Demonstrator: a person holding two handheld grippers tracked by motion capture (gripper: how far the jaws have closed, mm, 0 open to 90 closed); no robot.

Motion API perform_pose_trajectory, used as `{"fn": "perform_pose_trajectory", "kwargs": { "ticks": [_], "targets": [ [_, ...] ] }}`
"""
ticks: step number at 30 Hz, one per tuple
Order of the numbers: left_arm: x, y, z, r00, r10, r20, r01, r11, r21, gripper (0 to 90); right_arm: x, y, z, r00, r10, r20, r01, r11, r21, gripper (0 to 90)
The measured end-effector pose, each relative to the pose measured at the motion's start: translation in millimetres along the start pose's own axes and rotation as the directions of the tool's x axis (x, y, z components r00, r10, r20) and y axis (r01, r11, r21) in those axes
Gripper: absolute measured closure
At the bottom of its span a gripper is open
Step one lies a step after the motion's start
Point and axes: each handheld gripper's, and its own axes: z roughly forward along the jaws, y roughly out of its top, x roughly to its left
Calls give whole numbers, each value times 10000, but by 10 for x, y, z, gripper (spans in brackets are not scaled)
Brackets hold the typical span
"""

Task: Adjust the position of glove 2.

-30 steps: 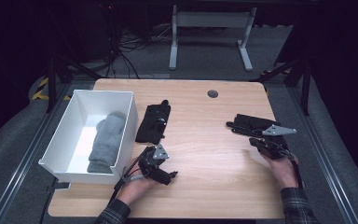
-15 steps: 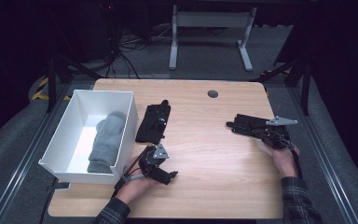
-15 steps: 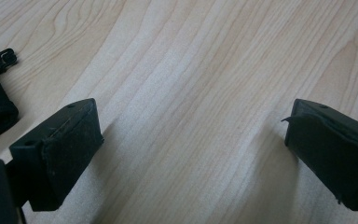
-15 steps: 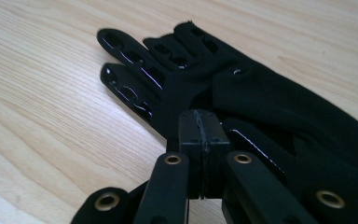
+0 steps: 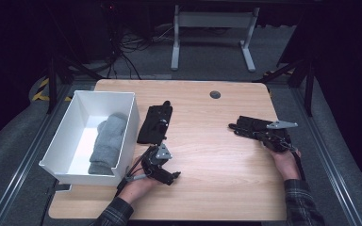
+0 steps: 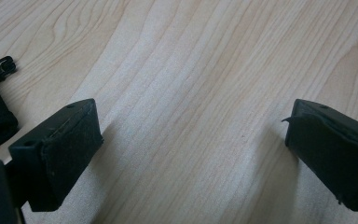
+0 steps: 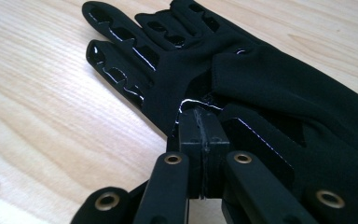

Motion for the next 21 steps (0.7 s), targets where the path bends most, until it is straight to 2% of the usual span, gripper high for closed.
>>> {"fn": "perform_pose_trajectory", "kwargs": {
  "ticks": [5,6,9,11,20,21],
  "targets": [
    [-1,-1,-1,10000,2,-10,-2,10000,0,38,56,-11,-32,9994,-93,-324,96,9999,97,900],
    [-1,-1,-1,10000,5,-9,-5,10000,2,39,108,-14,-49,9983,-223,-530,232,9996,161,900],
    [-1,-1,-1,10000,3,-12,-3,10000,2,38,206,-16,-75,9955,-548,-771,568,9981,240,900],
    [-2,-1,-1,10000,0,-11,0,10000,2,38,230,-17,-80,9945,-603,-852,627,9977,251,900],
    [-2,-1,-2,10000,-8,-9,8,10000,5,39,606,-19,-144,9772,-1137,-1793,1214,9921,329,900],
    [-2,-1,-2,10000,-8,-9,8,10000,5,39,606,-19,-144,9772,-1137,-1793,1214,9921,329,900]
  ]
}}
